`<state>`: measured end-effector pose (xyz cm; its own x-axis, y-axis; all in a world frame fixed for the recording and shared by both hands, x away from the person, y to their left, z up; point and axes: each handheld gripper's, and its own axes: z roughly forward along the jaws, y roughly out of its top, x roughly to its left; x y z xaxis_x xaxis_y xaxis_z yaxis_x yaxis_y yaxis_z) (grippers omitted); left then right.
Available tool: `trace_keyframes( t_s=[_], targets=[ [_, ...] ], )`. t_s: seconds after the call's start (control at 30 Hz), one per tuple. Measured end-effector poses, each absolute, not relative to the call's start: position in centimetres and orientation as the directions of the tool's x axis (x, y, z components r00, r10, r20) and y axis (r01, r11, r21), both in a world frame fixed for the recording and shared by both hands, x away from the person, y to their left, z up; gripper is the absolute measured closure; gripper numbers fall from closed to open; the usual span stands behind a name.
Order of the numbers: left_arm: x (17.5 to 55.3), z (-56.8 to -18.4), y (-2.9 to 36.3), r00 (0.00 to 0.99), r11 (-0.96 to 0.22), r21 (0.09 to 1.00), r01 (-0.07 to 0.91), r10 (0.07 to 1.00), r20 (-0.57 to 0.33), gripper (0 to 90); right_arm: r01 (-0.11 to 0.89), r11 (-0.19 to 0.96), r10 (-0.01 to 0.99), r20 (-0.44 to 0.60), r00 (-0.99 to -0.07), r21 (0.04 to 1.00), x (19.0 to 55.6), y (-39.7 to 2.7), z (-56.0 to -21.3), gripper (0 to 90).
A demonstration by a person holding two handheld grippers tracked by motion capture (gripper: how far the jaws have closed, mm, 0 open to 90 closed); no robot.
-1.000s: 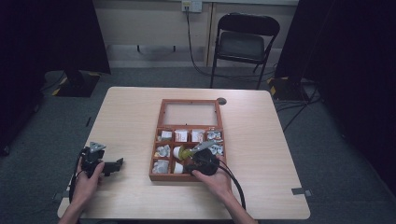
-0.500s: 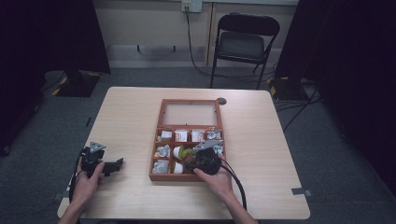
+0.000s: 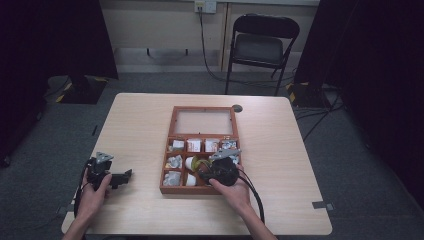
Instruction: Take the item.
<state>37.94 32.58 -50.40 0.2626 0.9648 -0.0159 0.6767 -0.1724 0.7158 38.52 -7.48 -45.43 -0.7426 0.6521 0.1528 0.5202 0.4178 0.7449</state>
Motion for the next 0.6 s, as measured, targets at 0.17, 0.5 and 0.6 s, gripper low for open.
trace_keyframes(
  t_s=[0.17, 0.5, 0.6],
  targets=[
    [37.93, -50.41, 32.57, 0.262, -0.172, 0.716, 0.676, 0.965, -0.016, 0.0, 0.520, 0.416, 0.652, 0.154, -0.742, 0.746, 38.62, -7.55, -45.42, 56.7],
    [37.92, -50.40, 32.58, 0.265, -0.175, 0.715, 0.677, 0.964, -0.015, 0.0, 0.512, 0.396, 0.660, 0.151, -0.736, 0.762, 38.81, -8.24, -44.85, 56.8],
    [37.92, -50.39, 32.58, 0.265, -0.175, 0.715, 0.677, 0.964, -0.014, 0.0, 0.511, 0.392, 0.659, 0.154, -0.736, 0.765, 38.82, -8.38, -44.77, 56.8]
  ],
)
